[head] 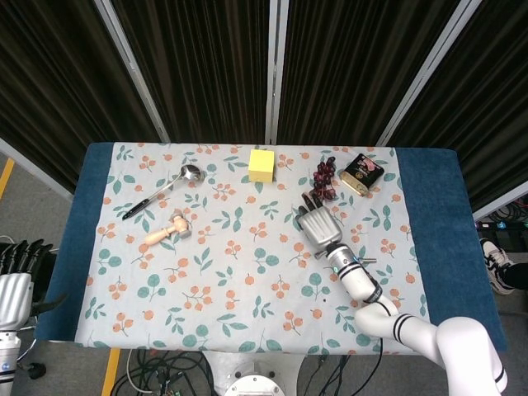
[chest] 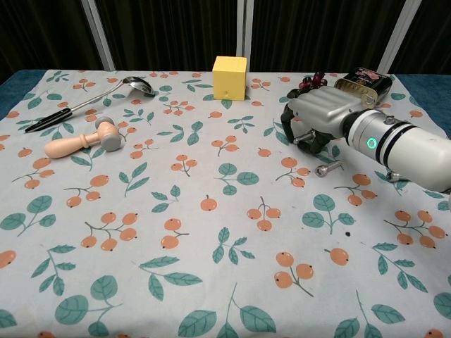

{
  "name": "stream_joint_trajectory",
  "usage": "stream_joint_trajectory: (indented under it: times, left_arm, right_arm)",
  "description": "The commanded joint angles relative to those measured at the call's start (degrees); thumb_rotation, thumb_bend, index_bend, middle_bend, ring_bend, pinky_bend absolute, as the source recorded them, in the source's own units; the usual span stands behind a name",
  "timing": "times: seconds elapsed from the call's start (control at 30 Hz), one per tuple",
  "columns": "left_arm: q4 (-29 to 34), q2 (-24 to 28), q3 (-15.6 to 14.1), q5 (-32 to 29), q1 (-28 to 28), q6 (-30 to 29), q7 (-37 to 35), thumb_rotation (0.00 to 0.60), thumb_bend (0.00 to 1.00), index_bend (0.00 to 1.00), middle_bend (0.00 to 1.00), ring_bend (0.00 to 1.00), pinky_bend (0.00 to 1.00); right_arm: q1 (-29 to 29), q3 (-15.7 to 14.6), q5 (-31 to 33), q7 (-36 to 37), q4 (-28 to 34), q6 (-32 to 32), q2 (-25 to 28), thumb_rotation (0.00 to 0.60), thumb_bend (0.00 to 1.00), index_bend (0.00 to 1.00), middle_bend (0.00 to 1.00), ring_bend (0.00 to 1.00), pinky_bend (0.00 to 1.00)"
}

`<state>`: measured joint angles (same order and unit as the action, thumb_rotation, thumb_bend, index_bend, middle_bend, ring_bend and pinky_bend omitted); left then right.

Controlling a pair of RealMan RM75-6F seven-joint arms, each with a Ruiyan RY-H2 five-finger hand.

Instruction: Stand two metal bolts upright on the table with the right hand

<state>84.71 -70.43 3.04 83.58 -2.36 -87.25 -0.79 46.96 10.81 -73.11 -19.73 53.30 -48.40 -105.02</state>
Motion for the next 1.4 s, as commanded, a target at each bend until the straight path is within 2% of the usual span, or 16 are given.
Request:
stream_joint_trajectory:
  times: [0.03, 0.27, 0.47, 1.13, 1.4]
  left_arm:
    - [0.0, 0.0, 0.0, 0.0, 0.0, 0.1, 0.1, 0.600, 0.00, 0.16, 0.09, 0.00, 0.00]
    - [0.2, 0.0, 0.0, 0.1, -0.1, 0.1, 0.5, 0.600, 0.00, 0.16, 0.09, 0.00, 0.00]
    - [0.4, 0.1, 0.1, -0.1, 0.0, 0.2, 0.5, 0.600, 0.00, 0.16, 0.09, 0.00, 0.00]
    - [-0.1, -0.1, 0.1, -0.5, 0.2, 0.5, 0.2, 0.600, 0.00, 0.16, 0.09, 0.00, 0.00]
    - [0.0, 0.0, 0.1, -0.4, 0.3, 0.4, 0.2, 0.600, 0.00, 0.16, 0.09, 0.00, 0.00]
  right_arm:
    - [-0.6, 1.1, 1.3, 2.4, 2.9, 0.2, 1.6, 0.600, 0.36, 0.60, 0.28, 0.00, 0.00]
    - [-0.5, 5.3, 6.7, 9.3, 9.0, 3.4, 4.5, 0.600, 0.36, 0.60, 0.29, 0.00, 0.00]
    - [0.7, 8.1, 12.1, 16.6, 12.1, 10.2, 5.9, 0.600, 0.36, 0.60, 0.29, 0.00, 0.00]
    - [2.6, 8.6, 14.5, 23.9, 9.6, 12.5, 4.9, 0.600, 0.36, 0.60, 0.28, 0.00, 0.00]
    - [3.0, 8.1, 13.4, 26.3, 8.1, 12.8, 4.5, 0.600, 0.36, 0.54, 0.26, 0.00, 0.00]
